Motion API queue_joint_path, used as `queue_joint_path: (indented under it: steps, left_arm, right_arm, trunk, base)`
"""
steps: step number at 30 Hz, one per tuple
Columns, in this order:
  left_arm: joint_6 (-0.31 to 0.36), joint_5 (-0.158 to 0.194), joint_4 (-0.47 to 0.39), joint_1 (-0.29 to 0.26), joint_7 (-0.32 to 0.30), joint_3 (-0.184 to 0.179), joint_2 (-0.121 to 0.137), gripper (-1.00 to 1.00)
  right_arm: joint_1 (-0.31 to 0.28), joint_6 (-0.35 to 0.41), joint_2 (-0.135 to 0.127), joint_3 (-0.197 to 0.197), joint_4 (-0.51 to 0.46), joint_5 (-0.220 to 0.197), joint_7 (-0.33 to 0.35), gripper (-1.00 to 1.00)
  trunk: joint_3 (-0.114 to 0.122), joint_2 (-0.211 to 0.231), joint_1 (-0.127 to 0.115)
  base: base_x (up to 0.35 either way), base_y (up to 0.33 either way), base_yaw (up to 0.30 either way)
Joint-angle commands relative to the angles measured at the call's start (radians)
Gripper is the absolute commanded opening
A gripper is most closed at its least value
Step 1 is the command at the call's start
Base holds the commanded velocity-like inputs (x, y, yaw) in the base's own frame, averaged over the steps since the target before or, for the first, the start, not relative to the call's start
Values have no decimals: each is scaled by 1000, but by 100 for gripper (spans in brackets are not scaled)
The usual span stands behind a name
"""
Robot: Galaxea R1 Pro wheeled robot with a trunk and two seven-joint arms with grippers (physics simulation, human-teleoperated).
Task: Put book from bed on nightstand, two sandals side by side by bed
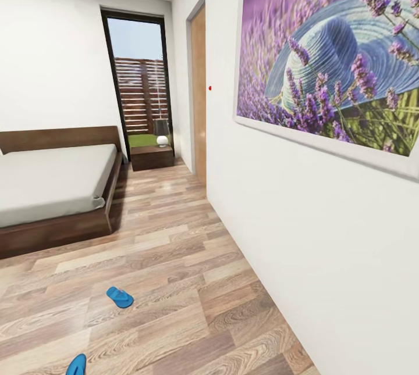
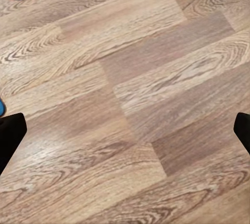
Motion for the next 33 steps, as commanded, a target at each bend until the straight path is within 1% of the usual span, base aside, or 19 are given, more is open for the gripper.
queue_joint_path:
  steps: [1,14,24,33]
  left_arm:
    - [-3,-9,0,0,0,1,0,100]
    - [-3,-9,0,0,0,1,0,100]
    - [-3,-9,0,0,0,1,0,100]
    - [-3,-9,0,0,0,1,0,100]
  right_arm:
    - [0,-3,0,-1,0,0,1,100]
    - [0,-3,0,-2,0,0,1,100]
    - [0,-3,0,-2,0,0,1,100]
    - [0,-3,0,-1,0,0,0,100]
  trunk:
    - [-1,0,0]
    - [-1,0,0]
    - [-1,0,0]
    - [-1,0,0]
  base:
    - [5,0,0]
    - [8,0,0]
    - [204,0,0]
    - [27,0,0]
